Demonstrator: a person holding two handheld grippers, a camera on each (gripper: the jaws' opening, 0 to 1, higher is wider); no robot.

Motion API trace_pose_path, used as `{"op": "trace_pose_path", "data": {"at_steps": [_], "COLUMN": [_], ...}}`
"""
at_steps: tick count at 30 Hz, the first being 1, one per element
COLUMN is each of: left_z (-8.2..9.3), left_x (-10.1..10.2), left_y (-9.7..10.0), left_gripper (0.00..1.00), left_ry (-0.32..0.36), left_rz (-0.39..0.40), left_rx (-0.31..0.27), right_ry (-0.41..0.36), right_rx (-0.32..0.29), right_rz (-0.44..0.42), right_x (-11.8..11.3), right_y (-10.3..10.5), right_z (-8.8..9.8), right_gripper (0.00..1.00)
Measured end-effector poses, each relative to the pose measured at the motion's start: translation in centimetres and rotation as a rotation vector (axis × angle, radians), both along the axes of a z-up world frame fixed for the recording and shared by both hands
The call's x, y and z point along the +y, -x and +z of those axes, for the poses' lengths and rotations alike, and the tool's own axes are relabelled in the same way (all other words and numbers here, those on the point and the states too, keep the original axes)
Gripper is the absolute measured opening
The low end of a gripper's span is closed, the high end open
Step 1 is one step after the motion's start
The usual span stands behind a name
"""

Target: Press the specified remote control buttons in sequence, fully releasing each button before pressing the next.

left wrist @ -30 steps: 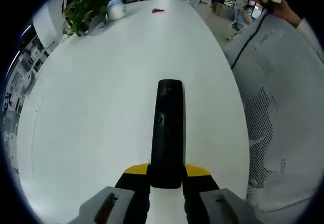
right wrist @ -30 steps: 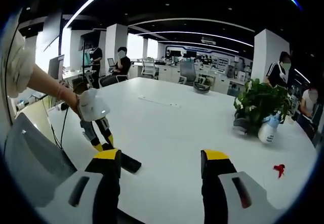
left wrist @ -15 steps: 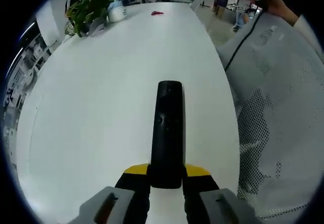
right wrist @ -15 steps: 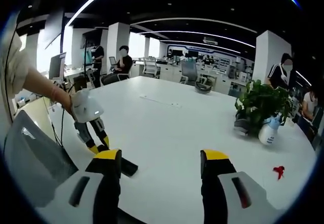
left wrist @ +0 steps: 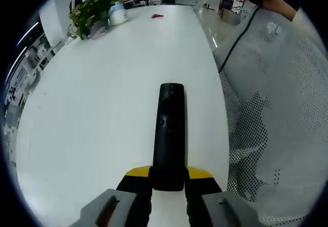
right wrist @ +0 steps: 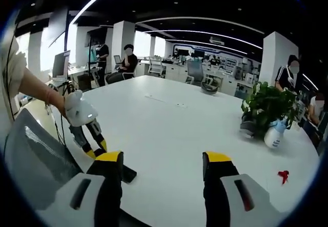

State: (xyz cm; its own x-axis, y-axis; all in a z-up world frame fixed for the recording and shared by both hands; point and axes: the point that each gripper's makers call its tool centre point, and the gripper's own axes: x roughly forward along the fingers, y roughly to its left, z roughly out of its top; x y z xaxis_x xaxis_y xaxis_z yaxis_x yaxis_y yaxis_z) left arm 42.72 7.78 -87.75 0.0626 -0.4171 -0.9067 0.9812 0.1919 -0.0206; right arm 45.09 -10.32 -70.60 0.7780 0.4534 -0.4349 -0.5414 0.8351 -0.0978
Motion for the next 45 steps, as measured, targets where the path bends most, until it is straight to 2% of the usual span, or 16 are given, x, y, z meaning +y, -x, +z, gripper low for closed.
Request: {"op": "trace_pose_path", "data": {"at_steps": [14,31,45], "left_z": [0.1,0.2,0.2], "left_x": [0.3,-0.2,-0.3], "left_y": [0.7,1.8,2.0], "left_gripper": [0.24,0.24,0.24], "left_ry": [0.028,0.116,0.141], "left_rz": [0.026,0.123,0.158], "left_rx": [0.001,-0.007,-0.005], "right_ry": [0.009,0.014,0.027], "right_rx": [0.008,0.014,0.027], "right_rz": [0.024,0.036,0.056], "right_x": [0.4,0.6,1.0], "right_y": [0.2,0.3,0.6], "right_z": [-0.2,-0.4,-0.7], "right_gripper": [0.64,0.64,0.64]}}
